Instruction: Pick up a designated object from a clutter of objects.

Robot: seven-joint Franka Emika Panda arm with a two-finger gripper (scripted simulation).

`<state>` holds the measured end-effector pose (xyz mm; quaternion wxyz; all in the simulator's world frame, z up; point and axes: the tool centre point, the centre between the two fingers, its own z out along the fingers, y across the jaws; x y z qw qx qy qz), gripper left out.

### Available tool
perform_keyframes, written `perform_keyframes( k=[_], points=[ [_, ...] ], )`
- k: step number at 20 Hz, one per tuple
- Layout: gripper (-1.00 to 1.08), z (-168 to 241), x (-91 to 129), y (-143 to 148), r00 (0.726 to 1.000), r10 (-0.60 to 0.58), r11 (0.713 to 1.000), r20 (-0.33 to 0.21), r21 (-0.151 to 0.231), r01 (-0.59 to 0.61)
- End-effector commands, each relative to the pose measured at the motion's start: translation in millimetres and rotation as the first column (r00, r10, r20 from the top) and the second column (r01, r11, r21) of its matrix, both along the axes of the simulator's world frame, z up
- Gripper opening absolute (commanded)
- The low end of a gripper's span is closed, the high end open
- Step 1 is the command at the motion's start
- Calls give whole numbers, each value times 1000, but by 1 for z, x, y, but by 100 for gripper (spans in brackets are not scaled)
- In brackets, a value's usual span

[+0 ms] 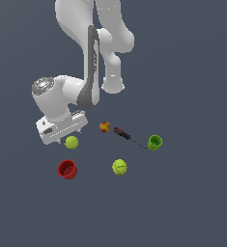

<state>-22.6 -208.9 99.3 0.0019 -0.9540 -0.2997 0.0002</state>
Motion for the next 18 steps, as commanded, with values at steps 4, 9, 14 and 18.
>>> perform_keyframes(
  k=[4,9,14,18],
  points=[
    [100,-7,-3,-6,1000,25,1000,2,-3,-25],
    [100,-9,-4,-6,1000,24,1000,1,-3,-24],
    [100,-24,-4,-6,1000,24,1000,1,-3,-24],
    [100,-44,-5,-6,1000,26,1000,1,-3,-26]
  ],
)
